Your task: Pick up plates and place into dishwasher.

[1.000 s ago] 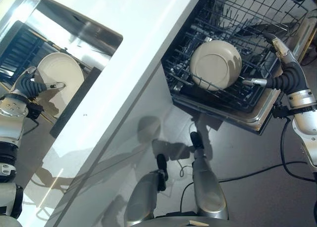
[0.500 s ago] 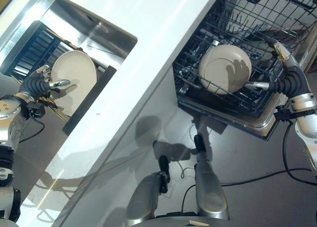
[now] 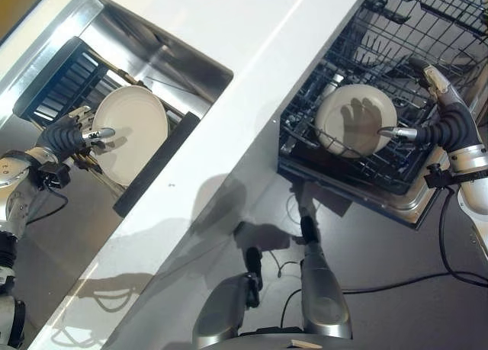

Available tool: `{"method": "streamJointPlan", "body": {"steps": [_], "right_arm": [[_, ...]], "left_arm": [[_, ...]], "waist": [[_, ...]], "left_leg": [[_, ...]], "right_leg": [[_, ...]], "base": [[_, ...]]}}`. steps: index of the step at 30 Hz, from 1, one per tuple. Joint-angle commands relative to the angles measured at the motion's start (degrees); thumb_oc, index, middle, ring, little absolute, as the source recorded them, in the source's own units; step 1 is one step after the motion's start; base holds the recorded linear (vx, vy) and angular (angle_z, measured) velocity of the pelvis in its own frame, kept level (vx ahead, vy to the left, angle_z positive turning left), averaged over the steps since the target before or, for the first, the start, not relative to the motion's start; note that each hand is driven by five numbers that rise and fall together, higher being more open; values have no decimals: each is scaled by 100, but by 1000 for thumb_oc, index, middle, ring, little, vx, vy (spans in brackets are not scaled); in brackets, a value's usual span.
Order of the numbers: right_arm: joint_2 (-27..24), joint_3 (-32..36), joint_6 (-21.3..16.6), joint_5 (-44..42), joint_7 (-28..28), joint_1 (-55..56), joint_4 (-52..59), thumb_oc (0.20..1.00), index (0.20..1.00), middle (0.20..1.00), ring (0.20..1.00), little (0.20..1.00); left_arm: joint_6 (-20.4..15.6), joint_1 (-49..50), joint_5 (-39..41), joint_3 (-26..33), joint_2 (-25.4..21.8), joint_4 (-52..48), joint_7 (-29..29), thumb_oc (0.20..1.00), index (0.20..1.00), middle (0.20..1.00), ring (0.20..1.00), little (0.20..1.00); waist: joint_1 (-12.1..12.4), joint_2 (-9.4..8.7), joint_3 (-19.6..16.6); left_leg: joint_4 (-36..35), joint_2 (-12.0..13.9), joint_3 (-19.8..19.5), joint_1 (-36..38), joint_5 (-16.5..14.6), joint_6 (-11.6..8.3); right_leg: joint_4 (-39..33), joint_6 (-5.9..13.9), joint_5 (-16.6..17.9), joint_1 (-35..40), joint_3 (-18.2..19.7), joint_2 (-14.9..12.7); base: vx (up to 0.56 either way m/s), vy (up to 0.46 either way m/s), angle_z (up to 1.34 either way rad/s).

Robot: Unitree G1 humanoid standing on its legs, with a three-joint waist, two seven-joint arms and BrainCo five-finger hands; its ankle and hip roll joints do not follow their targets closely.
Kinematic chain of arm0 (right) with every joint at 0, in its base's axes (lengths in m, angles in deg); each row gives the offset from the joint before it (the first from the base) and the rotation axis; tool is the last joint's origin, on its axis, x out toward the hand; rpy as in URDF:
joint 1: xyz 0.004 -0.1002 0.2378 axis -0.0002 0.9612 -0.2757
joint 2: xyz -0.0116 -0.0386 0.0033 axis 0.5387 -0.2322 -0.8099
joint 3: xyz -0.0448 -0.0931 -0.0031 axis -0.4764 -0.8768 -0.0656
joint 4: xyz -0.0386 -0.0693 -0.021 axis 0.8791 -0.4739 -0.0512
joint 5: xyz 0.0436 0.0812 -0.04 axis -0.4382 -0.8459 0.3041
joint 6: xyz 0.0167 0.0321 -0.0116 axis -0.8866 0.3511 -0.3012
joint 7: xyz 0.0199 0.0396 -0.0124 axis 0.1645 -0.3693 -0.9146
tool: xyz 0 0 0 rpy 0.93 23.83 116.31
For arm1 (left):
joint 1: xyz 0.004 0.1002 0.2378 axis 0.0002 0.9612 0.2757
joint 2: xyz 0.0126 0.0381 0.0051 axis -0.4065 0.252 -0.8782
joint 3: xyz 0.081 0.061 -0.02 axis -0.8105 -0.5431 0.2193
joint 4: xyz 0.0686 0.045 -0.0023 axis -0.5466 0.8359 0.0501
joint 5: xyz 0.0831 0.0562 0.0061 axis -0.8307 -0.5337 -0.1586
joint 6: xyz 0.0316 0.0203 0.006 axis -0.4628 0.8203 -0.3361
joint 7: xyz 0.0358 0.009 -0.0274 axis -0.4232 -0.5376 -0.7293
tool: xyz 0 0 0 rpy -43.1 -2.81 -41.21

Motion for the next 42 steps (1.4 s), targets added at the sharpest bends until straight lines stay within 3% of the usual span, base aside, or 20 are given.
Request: {"method": "streamJointPlan", "body": {"steps": [1,2,3,23,30,34,42], "right_arm": [[-291,264,-311,-277,171,40,198,1000,1000,1000,1000,1000],[-288,250,-309,-285,180,36,193,1000,1000,1000,1000,1000],[-284,244,-319,-296,180,36,184,1000,1000,1000,1000,1000],[-98,373,-456,-324,150,282,145,1000,1000,1000,1000,1000],[104,521,-471,-309,96,504,246,1000,1000,1000,1000,1000],[348,754,-602,-292,-32,821,265,1000,1000,1000,1000,1000],[654,844,-553,-163,-137,1036,362,1000,1000,1000,1000,1000]], "left_arm": [[-122,640,44,-793,270,-1503,1613,492,492,492,492,492],[-130,642,42,-786,268,-1504,1629,398,398,398,398,398],[-143,636,70,-783,264,-1511,1641,200,200,200,200,200],[-366,843,387,-371,271,-1951,1722,200,200,200,200,200],[-978,1211,320,195,321,-2359,929,200,200,200,200,200],[-1269,1721,316,863,531,-2760,507,200,200,200,200,200],[-1780,2148,117,1422,1027,-2904,66,200,200,200,200,200]], "waist": [[31,-127,-460],[41,-135,-465],[44,-142,-462],[104,-189,-532],[209,-201,-642],[335,-186,-781],[478,-217,-1023]], "left_leg": [[124,-118,-42,-641,289,-1],[117,-116,-47,-642,291,2],[112,-113,-50,-637,290,6],[91,-107,-54,-624,285,34],[-14,-119,-128,-485,290,36],[-100,-132,-215,-373,296,40],[-226,-139,-380,-204,312,25]], "right_leg": [[566,53,-687,-124,91,130],[559,54,-686,-121,85,134],[555,55,-686,-115,77,134],[529,69,-700,-70,9,113],[429,77,-739,101,-75,89],[386,64,-807,241,-172,84],[319,41,-904,435,-279,120]], "base": [[-4,-31,5],[-3,-29,5],[-2,-29,4],[0,-1,0],[5,-4,0],[31,-19,6],[39,-24,11]]}}
